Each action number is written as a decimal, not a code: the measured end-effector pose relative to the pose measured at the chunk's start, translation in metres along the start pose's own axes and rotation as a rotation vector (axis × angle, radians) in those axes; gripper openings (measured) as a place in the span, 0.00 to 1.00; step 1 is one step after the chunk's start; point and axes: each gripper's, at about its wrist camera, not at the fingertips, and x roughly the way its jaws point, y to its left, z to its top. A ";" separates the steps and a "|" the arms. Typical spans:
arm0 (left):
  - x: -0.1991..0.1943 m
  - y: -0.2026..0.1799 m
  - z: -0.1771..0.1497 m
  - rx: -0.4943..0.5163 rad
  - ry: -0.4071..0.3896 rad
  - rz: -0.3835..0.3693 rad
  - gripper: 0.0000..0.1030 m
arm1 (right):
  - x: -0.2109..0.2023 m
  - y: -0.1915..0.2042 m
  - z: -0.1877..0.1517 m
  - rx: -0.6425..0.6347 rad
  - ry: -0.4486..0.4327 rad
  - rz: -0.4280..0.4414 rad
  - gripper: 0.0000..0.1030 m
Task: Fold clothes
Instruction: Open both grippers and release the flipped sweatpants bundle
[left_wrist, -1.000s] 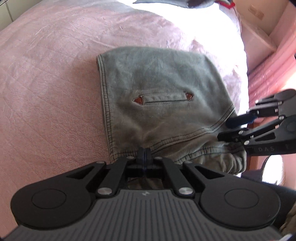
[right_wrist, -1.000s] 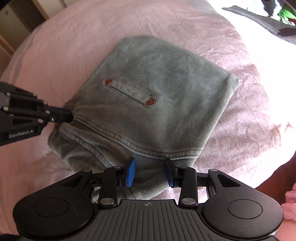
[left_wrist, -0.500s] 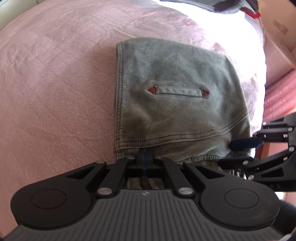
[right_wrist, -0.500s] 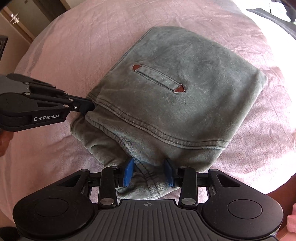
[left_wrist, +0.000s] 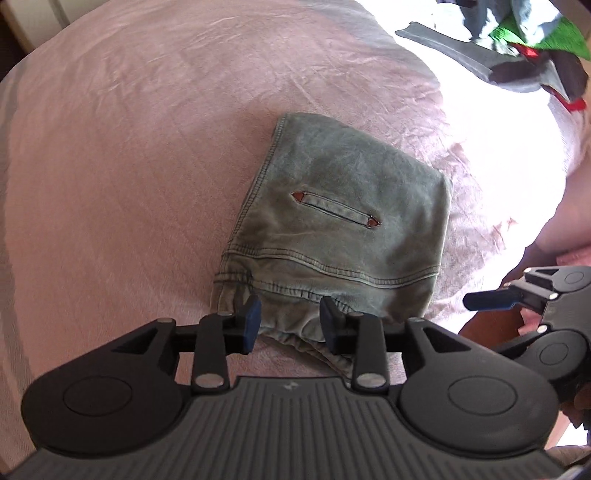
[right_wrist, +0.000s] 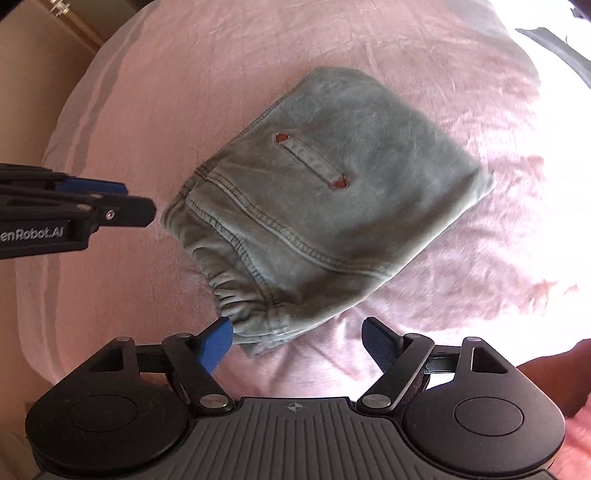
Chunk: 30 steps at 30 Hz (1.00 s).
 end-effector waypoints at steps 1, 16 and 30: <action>-0.005 -0.002 0.000 -0.023 -0.004 0.018 0.31 | -0.002 -0.003 0.004 -0.023 0.004 -0.004 0.77; -0.061 -0.033 -0.039 -0.417 -0.050 0.225 0.42 | -0.020 -0.023 0.024 -0.395 0.049 -0.008 0.77; -0.072 -0.049 -0.062 -0.431 -0.023 0.223 0.44 | -0.031 -0.027 0.007 -0.398 0.069 -0.031 0.77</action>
